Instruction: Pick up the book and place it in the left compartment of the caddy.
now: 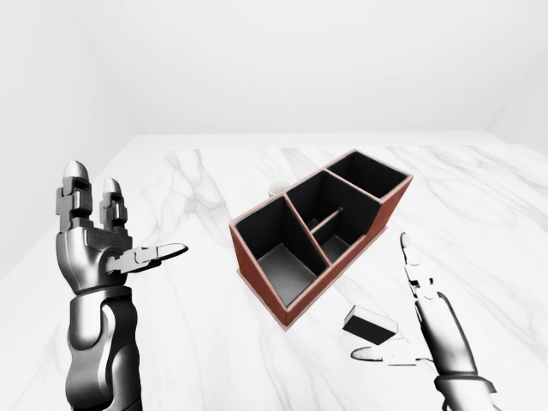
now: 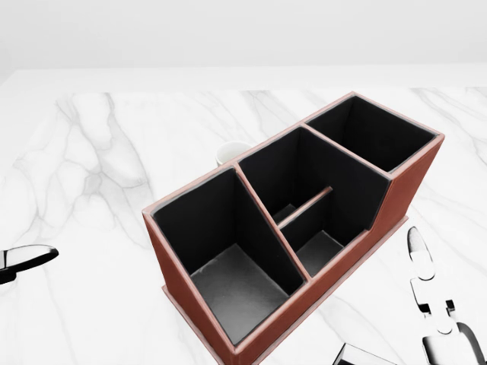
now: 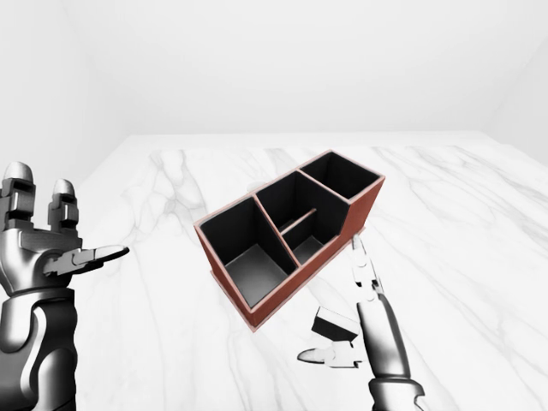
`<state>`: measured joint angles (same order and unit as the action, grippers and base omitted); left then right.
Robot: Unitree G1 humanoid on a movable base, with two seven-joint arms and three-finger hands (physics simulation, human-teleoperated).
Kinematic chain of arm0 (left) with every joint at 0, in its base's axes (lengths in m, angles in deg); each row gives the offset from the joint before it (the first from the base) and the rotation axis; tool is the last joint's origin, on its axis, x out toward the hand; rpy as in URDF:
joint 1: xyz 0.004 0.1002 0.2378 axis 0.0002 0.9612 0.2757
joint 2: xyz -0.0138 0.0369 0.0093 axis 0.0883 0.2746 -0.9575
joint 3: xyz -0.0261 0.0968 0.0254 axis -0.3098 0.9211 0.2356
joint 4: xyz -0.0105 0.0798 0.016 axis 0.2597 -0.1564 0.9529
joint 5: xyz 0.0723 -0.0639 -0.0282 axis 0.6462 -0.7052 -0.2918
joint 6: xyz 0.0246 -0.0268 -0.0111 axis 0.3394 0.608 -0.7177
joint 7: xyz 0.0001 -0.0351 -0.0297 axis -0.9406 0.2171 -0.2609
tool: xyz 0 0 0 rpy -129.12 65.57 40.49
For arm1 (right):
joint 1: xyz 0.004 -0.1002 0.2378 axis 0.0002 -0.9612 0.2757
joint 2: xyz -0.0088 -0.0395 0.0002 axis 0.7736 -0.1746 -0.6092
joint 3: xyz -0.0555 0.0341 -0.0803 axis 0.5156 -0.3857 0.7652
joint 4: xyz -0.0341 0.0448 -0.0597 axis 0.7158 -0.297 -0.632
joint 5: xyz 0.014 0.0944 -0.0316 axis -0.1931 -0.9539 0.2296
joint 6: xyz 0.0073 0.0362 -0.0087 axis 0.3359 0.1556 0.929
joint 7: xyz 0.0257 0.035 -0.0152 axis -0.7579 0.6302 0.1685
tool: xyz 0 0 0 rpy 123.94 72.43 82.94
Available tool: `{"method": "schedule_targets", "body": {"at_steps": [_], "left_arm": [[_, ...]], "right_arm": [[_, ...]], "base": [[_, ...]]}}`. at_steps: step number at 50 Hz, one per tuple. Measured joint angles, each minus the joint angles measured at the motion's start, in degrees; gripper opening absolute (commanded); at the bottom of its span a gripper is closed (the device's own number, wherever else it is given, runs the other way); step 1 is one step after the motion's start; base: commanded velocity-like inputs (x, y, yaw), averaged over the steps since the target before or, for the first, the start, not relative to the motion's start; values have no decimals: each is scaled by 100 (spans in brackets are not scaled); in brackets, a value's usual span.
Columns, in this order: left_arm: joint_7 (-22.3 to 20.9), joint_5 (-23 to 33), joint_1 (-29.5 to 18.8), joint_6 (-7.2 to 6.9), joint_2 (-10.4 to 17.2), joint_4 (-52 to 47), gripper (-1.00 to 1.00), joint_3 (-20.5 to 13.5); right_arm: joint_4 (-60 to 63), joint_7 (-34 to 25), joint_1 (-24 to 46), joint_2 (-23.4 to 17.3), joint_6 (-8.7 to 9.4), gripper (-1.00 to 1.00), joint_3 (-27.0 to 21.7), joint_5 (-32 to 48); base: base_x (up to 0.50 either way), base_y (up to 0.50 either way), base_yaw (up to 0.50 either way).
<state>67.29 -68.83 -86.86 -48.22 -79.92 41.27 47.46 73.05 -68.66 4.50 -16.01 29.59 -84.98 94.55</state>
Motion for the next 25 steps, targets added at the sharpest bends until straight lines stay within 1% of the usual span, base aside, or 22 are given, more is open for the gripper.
{"method": "schedule_targets", "body": {"at_steps": [25], "left_arm": [[21,-27,-6,0,16,-43,100,-41]], "right_arm": [[-437,137,66,17,0,100,-98,614]], "base": [[0,0,0]]}}
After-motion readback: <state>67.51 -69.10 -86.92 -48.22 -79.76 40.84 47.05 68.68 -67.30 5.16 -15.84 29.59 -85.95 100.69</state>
